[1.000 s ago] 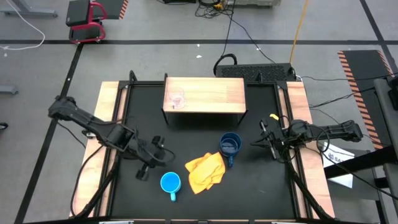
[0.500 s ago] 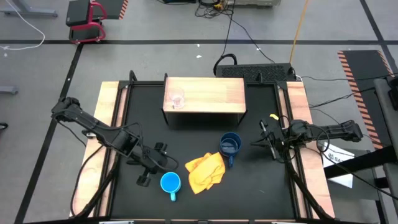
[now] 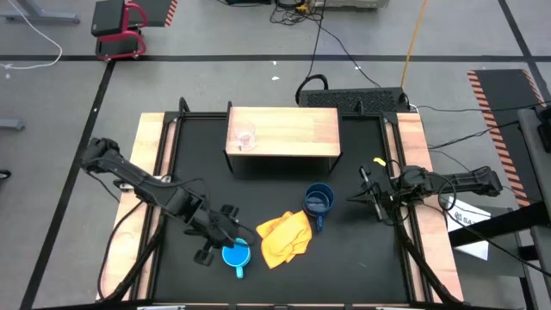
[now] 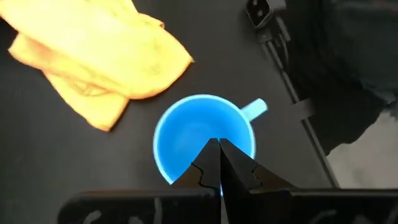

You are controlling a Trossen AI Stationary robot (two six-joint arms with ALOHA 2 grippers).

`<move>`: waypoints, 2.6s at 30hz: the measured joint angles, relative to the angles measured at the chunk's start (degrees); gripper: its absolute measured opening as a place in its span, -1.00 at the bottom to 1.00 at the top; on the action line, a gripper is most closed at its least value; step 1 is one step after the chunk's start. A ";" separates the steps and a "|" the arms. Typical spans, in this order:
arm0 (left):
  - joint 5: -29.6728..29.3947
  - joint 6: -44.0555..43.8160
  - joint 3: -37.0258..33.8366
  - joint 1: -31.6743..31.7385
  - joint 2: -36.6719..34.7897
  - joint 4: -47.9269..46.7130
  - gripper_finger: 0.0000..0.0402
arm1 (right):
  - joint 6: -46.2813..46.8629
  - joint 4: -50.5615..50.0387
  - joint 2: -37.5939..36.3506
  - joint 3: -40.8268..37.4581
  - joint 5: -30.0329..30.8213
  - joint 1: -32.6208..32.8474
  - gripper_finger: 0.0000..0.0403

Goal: Stack small to large cups/mugs on shelf
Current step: Put the light blue mug on the shelf

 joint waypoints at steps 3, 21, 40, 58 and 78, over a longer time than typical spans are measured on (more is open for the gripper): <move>-1.01 1.05 2.26 0.25 1.48 -2.63 -1.00 | 0.00 -0.03 0.00 0.00 0.00 0.00 -1.00; -1.22 3.14 4.28 0.82 9.29 -5.86 -1.00 | -0.64 -0.05 -0.02 0.00 0.00 0.00 -1.00; -0.94 1.15 4.28 2.74 8.92 -6.23 -0.73 | -0.63 -0.72 0.00 0.01 0.00 0.00 -1.00; 1.50 0.20 4.28 3.03 8.92 -3.42 -0.56 | -0.62 -0.95 -0.01 0.01 0.00 0.01 -1.00; 1.80 -2.61 4.27 4.33 8.92 -2.80 -0.56 | -0.42 -0.97 0.00 0.00 -0.02 0.04 -1.00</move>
